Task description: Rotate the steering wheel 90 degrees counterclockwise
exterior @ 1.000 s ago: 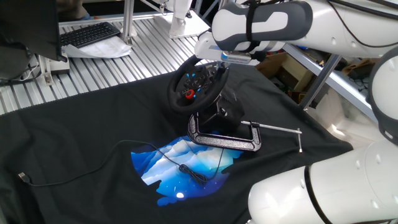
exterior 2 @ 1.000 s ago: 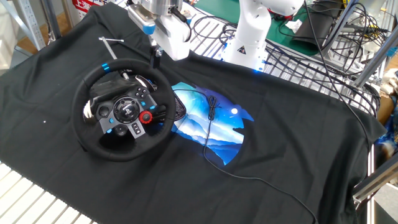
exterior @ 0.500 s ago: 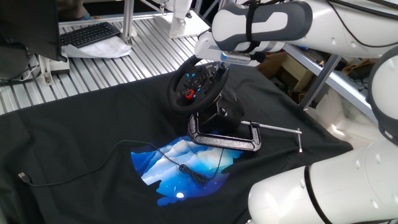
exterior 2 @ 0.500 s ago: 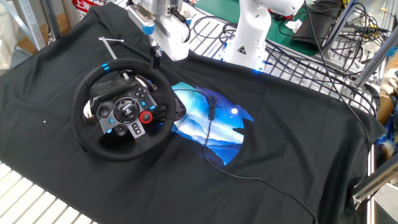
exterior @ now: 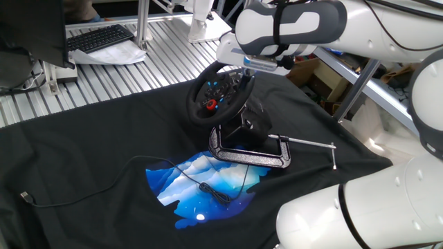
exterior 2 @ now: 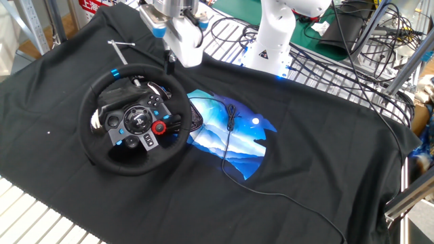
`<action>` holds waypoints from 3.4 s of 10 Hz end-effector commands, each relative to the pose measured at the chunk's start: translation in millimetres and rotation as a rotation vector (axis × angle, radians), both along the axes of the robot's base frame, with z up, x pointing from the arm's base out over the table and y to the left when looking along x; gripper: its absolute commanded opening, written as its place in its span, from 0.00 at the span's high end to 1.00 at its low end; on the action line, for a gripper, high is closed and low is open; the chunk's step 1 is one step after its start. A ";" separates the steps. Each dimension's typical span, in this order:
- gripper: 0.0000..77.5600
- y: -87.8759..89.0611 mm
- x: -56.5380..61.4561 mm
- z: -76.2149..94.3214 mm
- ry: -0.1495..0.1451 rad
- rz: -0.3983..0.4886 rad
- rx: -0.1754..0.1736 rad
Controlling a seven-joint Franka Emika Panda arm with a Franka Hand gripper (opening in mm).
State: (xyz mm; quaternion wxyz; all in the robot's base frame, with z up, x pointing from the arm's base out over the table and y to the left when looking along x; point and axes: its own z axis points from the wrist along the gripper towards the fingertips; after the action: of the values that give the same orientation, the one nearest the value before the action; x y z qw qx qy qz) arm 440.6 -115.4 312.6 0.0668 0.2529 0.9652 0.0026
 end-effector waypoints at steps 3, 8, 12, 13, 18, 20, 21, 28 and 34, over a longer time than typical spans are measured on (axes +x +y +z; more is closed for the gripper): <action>1.00 -0.2 0.6 1.1 0.008 -0.070 0.009; 1.00 -3.7 -12.4 -3.3 -0.030 -0.071 -0.016; 1.00 -4.8 -12.7 -3.3 -0.074 -0.083 -0.040; 1.00 -4.8 -12.7 -3.3 -0.078 -0.082 -0.037; 1.00 -4.8 -12.6 -4.4 -0.101 -0.102 -0.039; 1.00 -4.9 -12.4 -5.7 -0.104 -0.106 -0.047; 1.00 -4.9 -12.4 -5.7 -0.111 -0.119 -0.060; 1.00 -5.4 -11.9 -6.5 -0.131 -0.113 -0.071; 1.00 -5.8 -11.4 -6.8 -0.130 -0.112 -0.070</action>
State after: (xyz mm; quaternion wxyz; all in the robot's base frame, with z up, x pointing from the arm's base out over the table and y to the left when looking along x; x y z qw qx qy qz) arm 428.4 -120.9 304.6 0.1365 0.3037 0.9428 -0.0181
